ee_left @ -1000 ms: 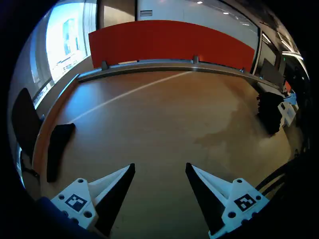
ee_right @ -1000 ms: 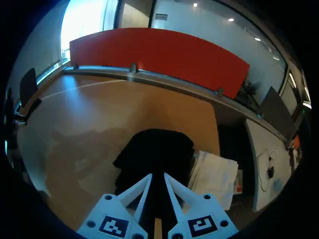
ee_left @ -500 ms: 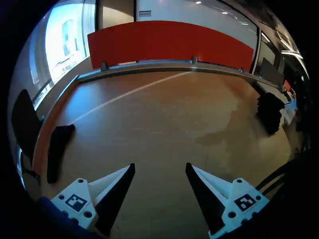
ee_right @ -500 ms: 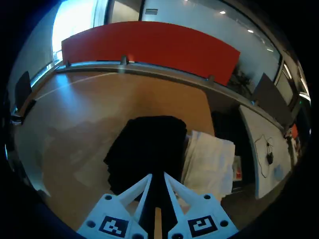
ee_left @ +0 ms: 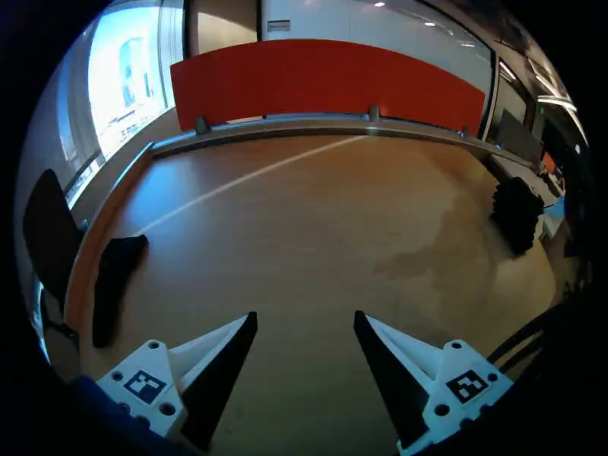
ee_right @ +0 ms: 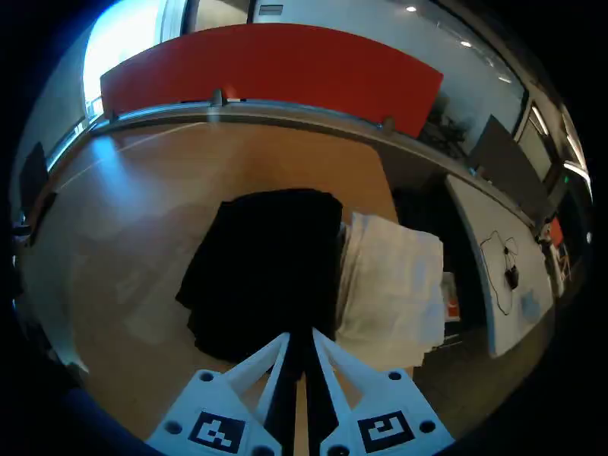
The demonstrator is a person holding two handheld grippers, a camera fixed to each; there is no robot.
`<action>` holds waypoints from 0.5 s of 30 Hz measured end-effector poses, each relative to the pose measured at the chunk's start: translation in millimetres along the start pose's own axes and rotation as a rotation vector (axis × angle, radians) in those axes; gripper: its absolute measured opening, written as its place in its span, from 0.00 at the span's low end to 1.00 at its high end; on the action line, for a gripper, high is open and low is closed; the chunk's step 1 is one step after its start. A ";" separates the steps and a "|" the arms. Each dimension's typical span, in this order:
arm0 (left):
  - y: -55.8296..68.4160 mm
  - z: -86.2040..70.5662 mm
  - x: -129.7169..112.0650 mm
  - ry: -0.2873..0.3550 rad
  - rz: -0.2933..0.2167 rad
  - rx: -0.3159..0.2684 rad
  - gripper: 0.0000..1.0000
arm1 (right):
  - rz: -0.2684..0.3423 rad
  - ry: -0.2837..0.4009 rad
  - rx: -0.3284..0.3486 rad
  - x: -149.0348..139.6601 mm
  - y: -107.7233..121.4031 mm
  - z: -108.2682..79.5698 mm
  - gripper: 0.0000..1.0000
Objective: Fold towel
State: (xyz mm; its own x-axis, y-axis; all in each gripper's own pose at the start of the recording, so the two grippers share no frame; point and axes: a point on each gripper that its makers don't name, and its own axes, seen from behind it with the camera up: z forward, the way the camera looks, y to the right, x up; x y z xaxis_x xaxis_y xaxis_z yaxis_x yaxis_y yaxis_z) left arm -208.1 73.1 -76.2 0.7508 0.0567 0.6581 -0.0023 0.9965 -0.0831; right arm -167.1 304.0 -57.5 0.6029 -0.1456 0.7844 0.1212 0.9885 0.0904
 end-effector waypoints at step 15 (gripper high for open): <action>-0.1 -3.3 -2.0 0.001 0.002 0.003 0.94 | 0.017 -0.022 -0.028 -10.2 2.7 7.5 0.05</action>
State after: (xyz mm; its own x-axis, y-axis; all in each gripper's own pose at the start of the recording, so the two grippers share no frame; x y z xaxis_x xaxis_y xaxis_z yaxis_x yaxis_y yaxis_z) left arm -207.4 72.7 -80.0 0.7511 0.0590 0.6576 -0.0063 0.9966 -0.0823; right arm -178.8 308.5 -60.7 0.5876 -0.1275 0.7991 0.1333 0.9893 0.0598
